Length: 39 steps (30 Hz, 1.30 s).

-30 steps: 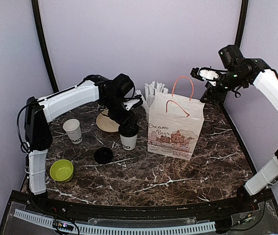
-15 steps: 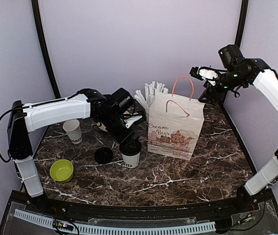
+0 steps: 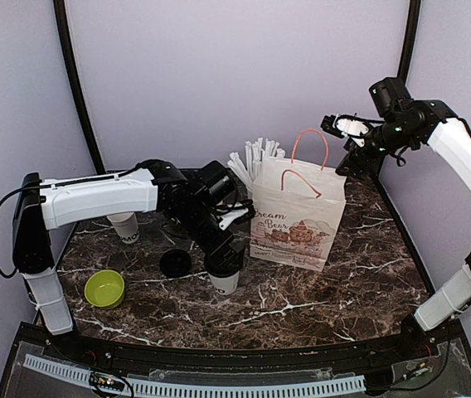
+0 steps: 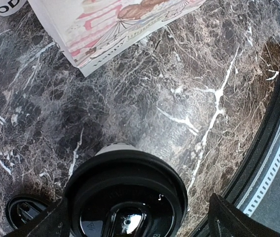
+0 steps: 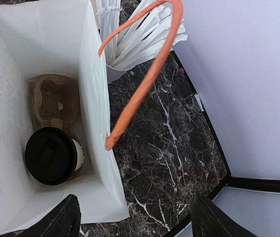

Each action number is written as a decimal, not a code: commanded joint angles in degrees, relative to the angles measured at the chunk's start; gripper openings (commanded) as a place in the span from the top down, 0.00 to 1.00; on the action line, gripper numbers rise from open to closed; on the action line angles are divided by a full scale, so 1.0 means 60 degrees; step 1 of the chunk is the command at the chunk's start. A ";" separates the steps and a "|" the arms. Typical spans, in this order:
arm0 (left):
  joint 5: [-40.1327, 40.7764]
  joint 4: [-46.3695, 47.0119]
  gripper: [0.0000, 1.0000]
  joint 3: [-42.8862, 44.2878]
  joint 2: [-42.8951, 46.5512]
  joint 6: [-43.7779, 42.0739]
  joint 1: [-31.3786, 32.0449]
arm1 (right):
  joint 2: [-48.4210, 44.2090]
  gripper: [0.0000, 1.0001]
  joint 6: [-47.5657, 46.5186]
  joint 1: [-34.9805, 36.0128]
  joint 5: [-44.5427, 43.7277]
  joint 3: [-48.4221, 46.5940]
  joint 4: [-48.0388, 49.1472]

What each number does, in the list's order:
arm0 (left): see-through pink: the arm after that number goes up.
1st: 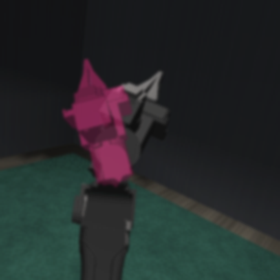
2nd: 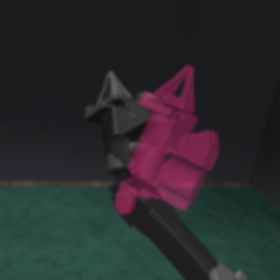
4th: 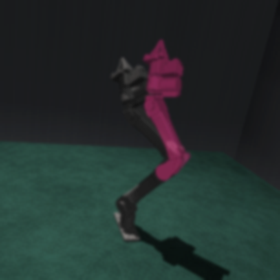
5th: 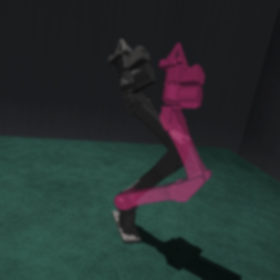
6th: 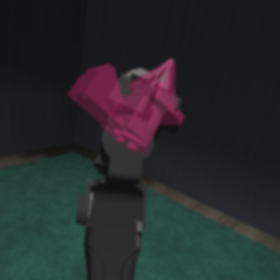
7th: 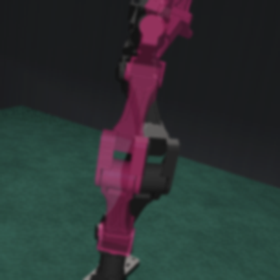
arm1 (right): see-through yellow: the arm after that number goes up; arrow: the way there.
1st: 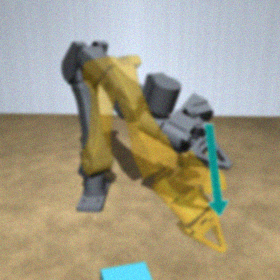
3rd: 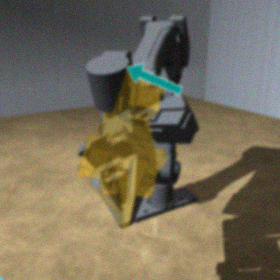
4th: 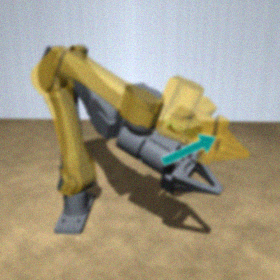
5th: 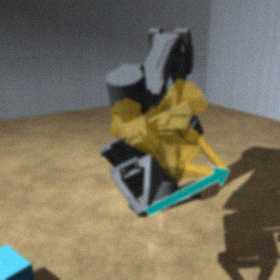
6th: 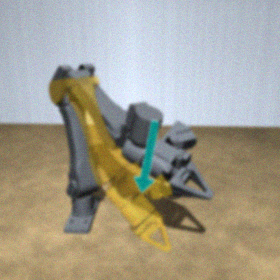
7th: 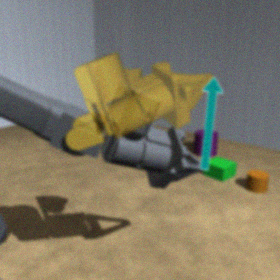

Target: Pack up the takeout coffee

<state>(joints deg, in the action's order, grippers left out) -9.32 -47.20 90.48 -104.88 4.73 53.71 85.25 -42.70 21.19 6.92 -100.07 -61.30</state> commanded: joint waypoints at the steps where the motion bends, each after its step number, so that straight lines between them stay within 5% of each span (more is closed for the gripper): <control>1: 0.0147 -0.0790 0.03 0.0196 0.0584 -0.0152 0.0106 | -0.0161 0.23 0.0125 -0.0074 0.0249 0.0045 0.0093; 12: 0.0378 -0.2181 0.15 0.0924 0.0187 -0.0709 0.0201 | -0.0248 0.23 0.0129 -0.0075 0.0268 0.0137 0.0023; 30: 0.0364 -0.2332 0.11 0.1542 -0.0757 -0.1161 0.0346 | -0.0234 0.23 0.0085 -0.0067 0.0194 0.0140 0.0075; 39: 0.0463 -0.2623 0.22 0.1781 -0.1111 -0.1270 0.0371 | -0.0233 0.23 0.0099 -0.0075 0.0283 -0.0064 0.0058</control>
<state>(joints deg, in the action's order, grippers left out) -6.39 -60.14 100.07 -110.76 -1.93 55.42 85.17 -42.57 21.19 7.75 -99.46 -61.32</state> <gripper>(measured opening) 0.800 0.770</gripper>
